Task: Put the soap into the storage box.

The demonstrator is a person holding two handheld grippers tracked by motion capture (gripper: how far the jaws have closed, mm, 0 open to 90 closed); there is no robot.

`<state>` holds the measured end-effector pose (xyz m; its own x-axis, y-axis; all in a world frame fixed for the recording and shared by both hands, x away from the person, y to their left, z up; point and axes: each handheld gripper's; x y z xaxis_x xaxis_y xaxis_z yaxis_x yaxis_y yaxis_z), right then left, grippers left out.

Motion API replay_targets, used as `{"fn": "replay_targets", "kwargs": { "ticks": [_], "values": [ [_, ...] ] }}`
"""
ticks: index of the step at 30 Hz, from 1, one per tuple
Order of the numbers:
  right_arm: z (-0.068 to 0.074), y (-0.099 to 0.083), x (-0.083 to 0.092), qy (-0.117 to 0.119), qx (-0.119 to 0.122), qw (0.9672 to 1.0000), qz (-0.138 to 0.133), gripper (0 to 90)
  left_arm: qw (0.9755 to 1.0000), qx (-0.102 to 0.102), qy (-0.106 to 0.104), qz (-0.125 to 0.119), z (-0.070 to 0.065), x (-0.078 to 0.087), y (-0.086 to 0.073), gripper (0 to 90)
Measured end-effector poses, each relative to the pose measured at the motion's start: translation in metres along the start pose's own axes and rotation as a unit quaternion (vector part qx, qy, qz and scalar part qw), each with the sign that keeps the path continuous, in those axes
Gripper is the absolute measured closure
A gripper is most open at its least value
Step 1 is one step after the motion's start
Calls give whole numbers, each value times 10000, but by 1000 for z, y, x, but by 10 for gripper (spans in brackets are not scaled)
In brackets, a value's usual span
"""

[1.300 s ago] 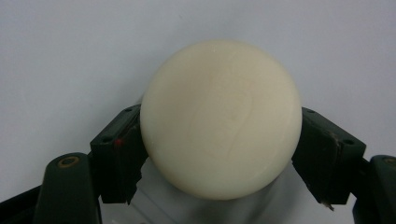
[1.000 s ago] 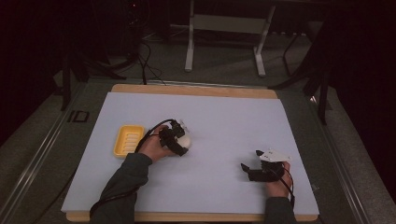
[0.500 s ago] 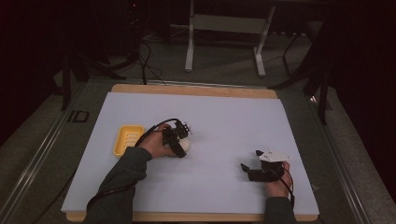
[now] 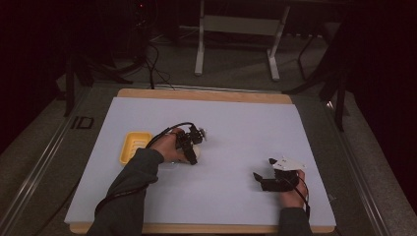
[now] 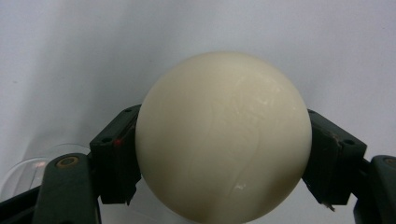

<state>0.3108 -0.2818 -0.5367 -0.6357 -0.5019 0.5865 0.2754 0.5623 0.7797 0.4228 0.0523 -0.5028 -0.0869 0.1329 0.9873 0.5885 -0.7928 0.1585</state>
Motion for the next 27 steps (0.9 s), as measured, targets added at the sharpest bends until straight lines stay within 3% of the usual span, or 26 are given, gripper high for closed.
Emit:
{"fn": "replay_targets", "kwargs": {
  "ticks": [7, 11, 18, 25, 27],
  "values": [
    [0, 0, 0, 10, 1, 10000, 9, 154, 9994, 153, -168, 278, 5, -1, 8, 248],
    [0, 0, 0, 14, 5, 10000, 6, 154, 9990, 8, -110, 432, 3, -1, 12, 253],
    [0, 0, 0, 22, 6, 10000, 9, 154, 9995, -207, -150, 182, 3, 0, 7, 255],
    [1, 0, 0, 18, 13, 10000, 10, 154, 9987, -441, -153, 227, -1, 3, 5, 255],
    [1, 0, 0, 18, 21, 10000, 13, 154, 9988, -414, -180, 179, -1, 6, 5, 256]
  ]
}}
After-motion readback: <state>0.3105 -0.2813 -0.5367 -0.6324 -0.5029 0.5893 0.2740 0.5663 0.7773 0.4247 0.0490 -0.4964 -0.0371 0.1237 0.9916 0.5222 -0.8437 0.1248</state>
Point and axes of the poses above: each handheld gripper's, and its own axes: x roughly backward along the jaws, y roughly out of its top, z roughly to its left, and after that the axes turned 10 degrees about x, right-handed
